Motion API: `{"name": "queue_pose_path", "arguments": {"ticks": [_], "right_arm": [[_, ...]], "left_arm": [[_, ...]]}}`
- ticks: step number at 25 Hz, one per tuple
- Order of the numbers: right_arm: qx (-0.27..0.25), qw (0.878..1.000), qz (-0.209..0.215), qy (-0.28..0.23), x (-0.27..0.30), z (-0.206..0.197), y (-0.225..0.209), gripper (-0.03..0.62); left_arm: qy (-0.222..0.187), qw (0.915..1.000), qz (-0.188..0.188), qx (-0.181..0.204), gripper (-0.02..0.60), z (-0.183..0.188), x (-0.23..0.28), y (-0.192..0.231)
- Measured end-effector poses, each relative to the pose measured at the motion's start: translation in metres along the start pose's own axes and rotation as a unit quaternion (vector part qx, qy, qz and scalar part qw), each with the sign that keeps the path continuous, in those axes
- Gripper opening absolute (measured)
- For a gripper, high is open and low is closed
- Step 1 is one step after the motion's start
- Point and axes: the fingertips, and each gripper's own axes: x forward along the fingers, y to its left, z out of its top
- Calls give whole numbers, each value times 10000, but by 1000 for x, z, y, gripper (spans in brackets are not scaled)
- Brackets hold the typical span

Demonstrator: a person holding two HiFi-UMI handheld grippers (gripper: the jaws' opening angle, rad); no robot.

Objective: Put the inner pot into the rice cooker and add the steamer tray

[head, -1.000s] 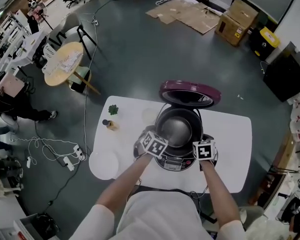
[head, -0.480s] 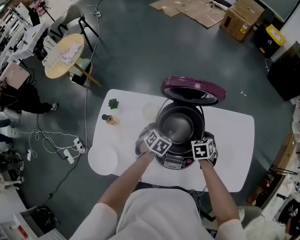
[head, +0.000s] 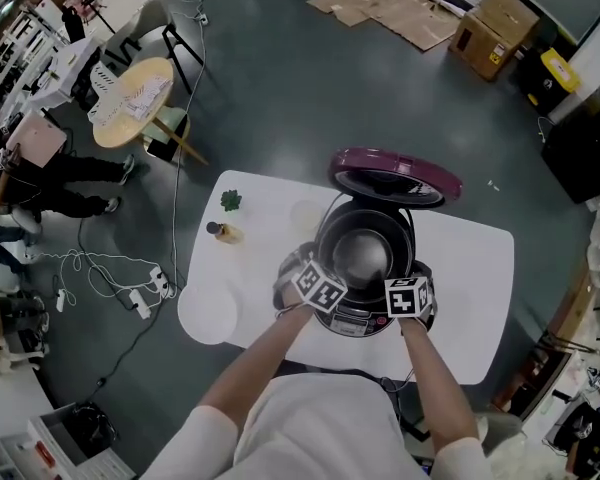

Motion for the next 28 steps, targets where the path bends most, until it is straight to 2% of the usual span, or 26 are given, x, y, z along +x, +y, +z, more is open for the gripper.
{"name": "queue_pose_path", "arguments": {"ticks": [4,8,16,28], "right_arm": [[-190,9996,-177,-53,0,1,1,272],[-105,9997,-88,-202,-7,4,5,273],[61,9981,58,-616,-32,21,21,259],[152,9931,67,-1164,-85,43,50,245]], "left_arm": [[-86,9998,-1,-191,296,2,-2,8],[-361,9984,-11,-439,293,3,-13,16],[-1023,9894,-437,-937,287,10,-51,12],[-1617,9771,-621,-1235,275,-6,-109,22]]}}
